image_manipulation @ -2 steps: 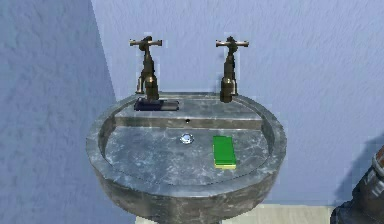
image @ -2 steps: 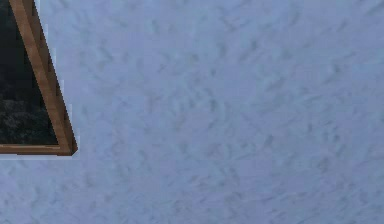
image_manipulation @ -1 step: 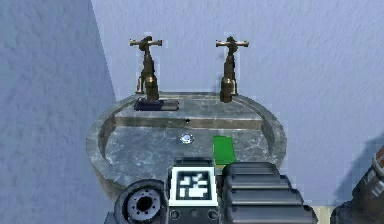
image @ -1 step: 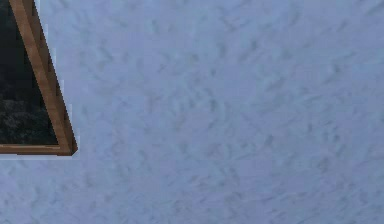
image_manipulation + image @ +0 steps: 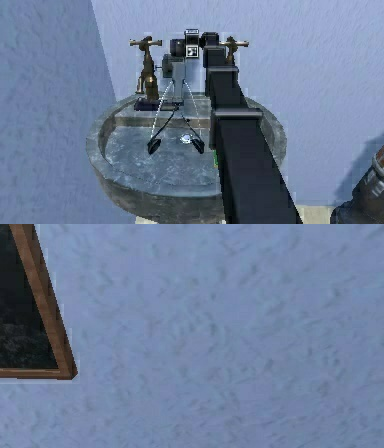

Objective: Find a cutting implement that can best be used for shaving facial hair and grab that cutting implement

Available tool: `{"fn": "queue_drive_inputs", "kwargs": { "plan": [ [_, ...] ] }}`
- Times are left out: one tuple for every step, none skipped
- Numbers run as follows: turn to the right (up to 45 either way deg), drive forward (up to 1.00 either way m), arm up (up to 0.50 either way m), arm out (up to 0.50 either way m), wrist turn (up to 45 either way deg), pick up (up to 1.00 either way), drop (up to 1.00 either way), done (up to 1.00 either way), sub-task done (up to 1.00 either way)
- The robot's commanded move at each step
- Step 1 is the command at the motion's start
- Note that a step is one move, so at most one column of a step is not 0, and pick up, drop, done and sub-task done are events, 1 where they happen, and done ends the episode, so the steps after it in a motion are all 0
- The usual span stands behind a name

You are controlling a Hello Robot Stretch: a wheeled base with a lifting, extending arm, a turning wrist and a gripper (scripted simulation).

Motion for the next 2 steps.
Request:
{"fn": "queue_drive_inputs", "kwargs": {
  "plan": [
    [0.0,0.00,0.00,0.00,45.0,0.00,0.00,0.00,0.00],
    [0.0,0.00,0.00,0.00,45.0,0.00,0.00,0.00,0.00]
  ]
}}
